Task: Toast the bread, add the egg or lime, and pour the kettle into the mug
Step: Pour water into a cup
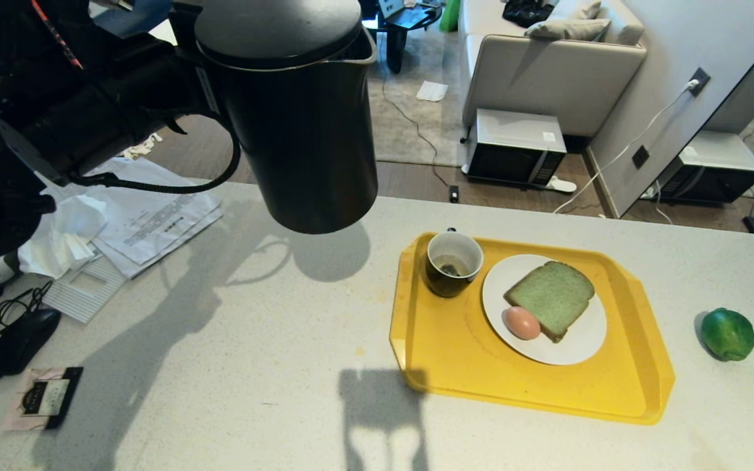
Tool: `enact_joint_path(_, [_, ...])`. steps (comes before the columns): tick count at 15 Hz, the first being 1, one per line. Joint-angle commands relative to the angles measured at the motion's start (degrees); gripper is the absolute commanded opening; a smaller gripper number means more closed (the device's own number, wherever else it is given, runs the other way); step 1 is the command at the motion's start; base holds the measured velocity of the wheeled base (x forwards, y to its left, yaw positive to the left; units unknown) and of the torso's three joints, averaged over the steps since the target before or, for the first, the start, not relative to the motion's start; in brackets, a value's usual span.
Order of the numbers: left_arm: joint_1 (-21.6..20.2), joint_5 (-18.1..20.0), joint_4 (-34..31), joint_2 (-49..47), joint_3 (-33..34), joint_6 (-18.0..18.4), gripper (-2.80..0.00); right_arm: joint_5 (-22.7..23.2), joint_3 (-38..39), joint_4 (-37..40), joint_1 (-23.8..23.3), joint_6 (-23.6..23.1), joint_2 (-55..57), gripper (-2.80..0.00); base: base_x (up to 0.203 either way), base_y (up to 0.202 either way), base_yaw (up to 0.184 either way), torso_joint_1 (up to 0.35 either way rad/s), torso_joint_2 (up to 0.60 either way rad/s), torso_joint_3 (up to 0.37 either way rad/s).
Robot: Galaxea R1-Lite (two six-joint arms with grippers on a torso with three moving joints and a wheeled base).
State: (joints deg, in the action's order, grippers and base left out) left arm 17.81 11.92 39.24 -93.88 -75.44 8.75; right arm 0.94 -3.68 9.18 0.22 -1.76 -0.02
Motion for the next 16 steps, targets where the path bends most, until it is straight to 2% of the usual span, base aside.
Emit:
enact_joint_path(1, [-0.4,0.0,0.2,-0.2,0.1,0.0,-2.8,0.0,0.1,0.0,0.0,0.0,0.0,-2.8,0.0,0.0,0.0,0.06,-0.12,-0.055])
enact_joint_path(16, [-1.8,0.1,-0.1,-0.7,0.0,1.4,-2.8,0.3,0.1,0.0,0.0,-0.9,0.0,-2.8,0.0,0.0,0.0,0.064,-0.12,-0.053])
